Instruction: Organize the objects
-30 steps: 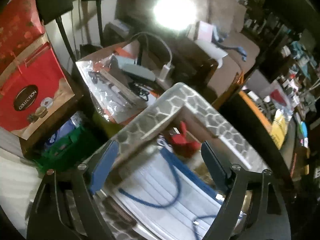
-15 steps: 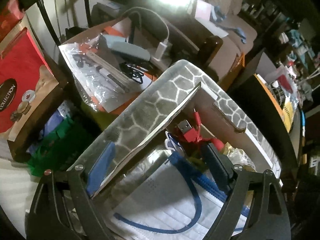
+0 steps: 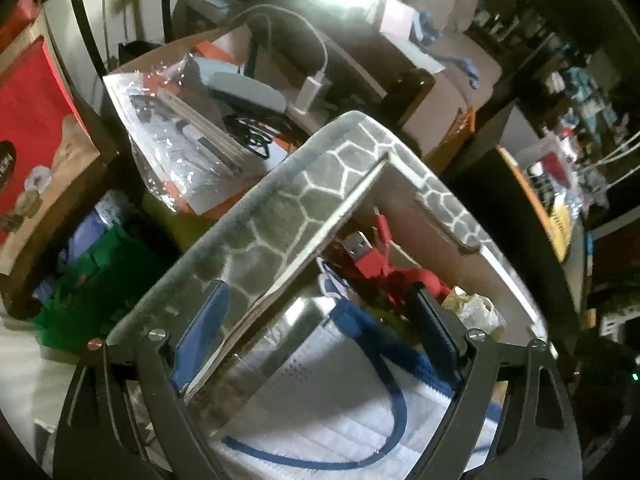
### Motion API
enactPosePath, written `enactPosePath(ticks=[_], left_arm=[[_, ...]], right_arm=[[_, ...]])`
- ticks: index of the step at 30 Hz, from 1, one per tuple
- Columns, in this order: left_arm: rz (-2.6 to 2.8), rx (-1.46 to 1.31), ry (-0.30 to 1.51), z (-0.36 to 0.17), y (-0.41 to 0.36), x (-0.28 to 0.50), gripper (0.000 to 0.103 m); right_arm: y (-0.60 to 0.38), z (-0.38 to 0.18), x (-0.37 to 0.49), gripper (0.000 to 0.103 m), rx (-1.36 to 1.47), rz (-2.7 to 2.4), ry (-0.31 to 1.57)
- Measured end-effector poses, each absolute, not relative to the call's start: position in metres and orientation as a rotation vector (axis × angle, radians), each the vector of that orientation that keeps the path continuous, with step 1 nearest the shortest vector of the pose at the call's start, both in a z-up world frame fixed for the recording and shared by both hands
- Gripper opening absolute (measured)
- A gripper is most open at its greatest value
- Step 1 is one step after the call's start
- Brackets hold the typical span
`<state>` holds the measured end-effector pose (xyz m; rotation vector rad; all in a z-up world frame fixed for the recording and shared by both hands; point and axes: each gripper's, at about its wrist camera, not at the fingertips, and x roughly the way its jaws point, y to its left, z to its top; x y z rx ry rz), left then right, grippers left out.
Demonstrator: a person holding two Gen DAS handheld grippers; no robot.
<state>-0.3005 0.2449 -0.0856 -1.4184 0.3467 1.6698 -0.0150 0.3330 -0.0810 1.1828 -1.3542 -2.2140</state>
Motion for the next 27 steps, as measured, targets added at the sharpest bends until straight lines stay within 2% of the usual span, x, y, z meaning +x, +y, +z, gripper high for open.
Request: enactPosePath(ticks=[5, 12, 18, 21, 27], left_arm=[[1.62, -1.426, 0.26, -0.083, 0.228, -0.292, 0.087], [1.606, -1.403, 0.183, -0.071, 0.201, -0.256, 0.086], [1.668, -1.477, 0.04, -0.075, 0.184, -0.261, 0.083], [1.693, -1.472, -0.038, -0.073, 0.179, -0.268, 0.083], [1.685, -1.481, -0.046, -0.08, 0.185, -0.266, 0.081]], right_arm=[[0.365, -0.055, -0.017, 0.051, 1.15, -2.324, -1.254], [0.403, -0.054, -0.042, 0.051, 1.333, -2.415, -1.095], [0.42, -0.068, -0.059, 0.051, 1.421, -2.338, -1.118], [0.42, -0.071, -0.06, 0.057, 1.417, -2.317, -1.147], [0.419, -0.071, -0.056, 0.059, 1.375, -2.325, -1.178]])
